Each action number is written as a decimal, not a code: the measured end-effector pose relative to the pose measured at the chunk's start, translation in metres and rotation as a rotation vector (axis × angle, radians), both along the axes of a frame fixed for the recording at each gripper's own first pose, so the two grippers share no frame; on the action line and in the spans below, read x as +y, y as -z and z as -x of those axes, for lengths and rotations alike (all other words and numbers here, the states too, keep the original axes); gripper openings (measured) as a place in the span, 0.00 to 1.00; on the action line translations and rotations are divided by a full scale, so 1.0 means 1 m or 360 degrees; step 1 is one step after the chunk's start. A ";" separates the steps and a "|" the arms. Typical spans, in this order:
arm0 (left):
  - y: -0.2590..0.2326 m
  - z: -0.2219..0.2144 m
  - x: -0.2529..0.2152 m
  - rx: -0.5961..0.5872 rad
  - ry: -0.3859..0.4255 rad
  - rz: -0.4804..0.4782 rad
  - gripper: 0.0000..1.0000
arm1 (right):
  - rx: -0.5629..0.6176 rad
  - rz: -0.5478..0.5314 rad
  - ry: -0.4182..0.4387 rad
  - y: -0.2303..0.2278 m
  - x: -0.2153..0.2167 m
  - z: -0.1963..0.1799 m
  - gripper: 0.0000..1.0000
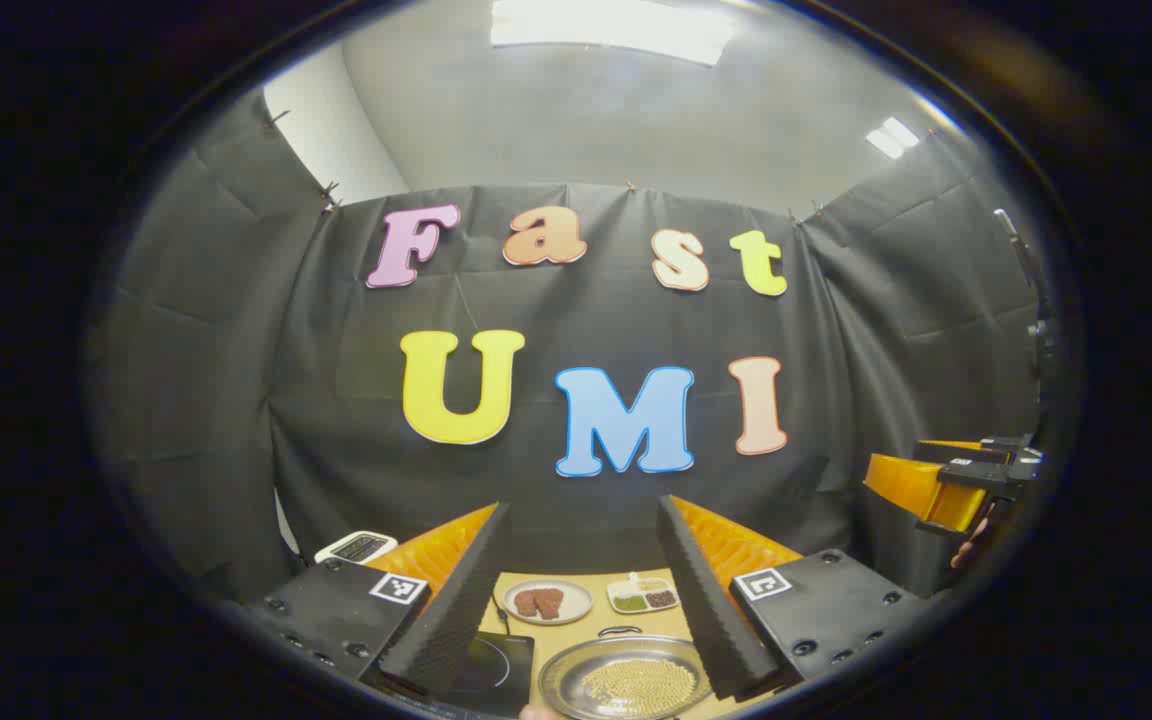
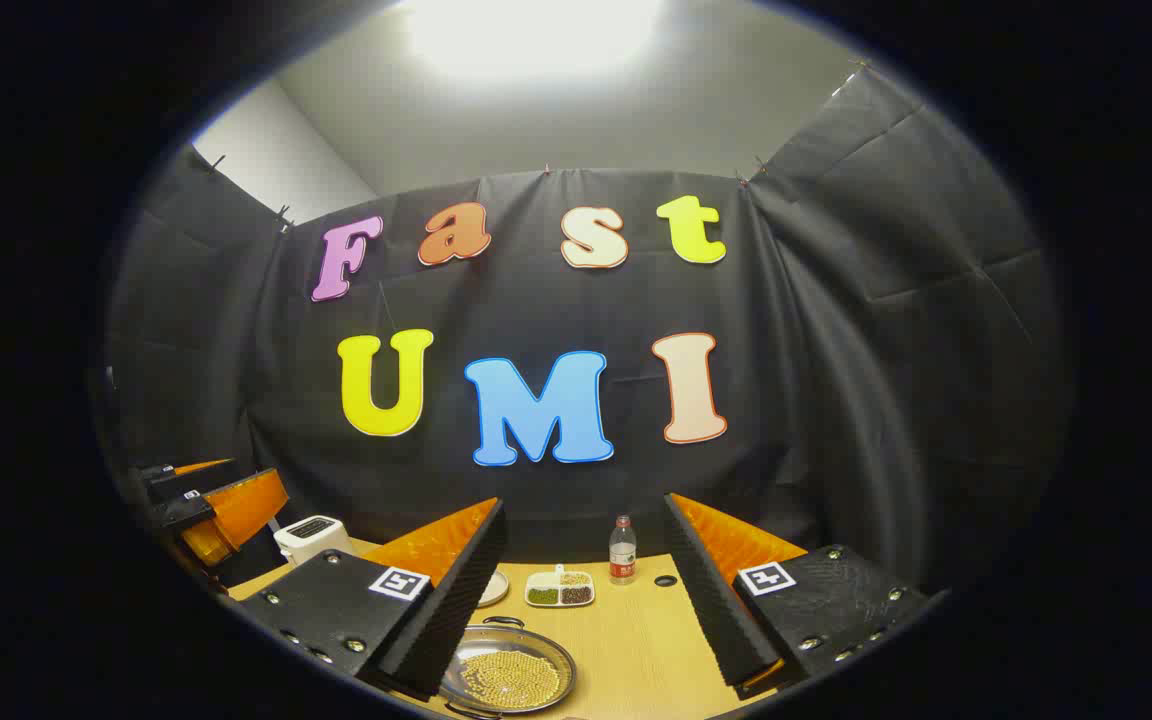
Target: First push the handle of the pot to place it horizontally, then grasp the pot with both hands and set it on the induction cooktop.
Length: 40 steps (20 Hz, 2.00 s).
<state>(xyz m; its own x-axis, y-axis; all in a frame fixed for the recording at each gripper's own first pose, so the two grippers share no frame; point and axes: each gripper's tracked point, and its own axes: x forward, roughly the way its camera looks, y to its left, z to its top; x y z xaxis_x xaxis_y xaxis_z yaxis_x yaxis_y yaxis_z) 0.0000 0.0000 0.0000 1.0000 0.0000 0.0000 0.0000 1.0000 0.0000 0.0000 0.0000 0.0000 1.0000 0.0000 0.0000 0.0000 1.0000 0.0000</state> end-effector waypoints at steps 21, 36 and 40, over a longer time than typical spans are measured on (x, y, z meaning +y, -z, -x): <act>0.025 -0.015 0.022 0.0076 -0.0048 0.0006 0.93 | 0.0172 -0.0015 -0.0055 0.040 0.014 -0.015 0.96; 0.071 -0.007 0.043 0.0238 -0.0083 -0.0015 0.99 | 0.1023 -0.0073 -0.0177 0.184 0.044 -0.002 0.32; 0.088 -0.004 0.056 0.0298 -0.0122 0.0033 0.96 | 0.1368 -0.0105 -0.0358 0.234 0.085 0.023 0.16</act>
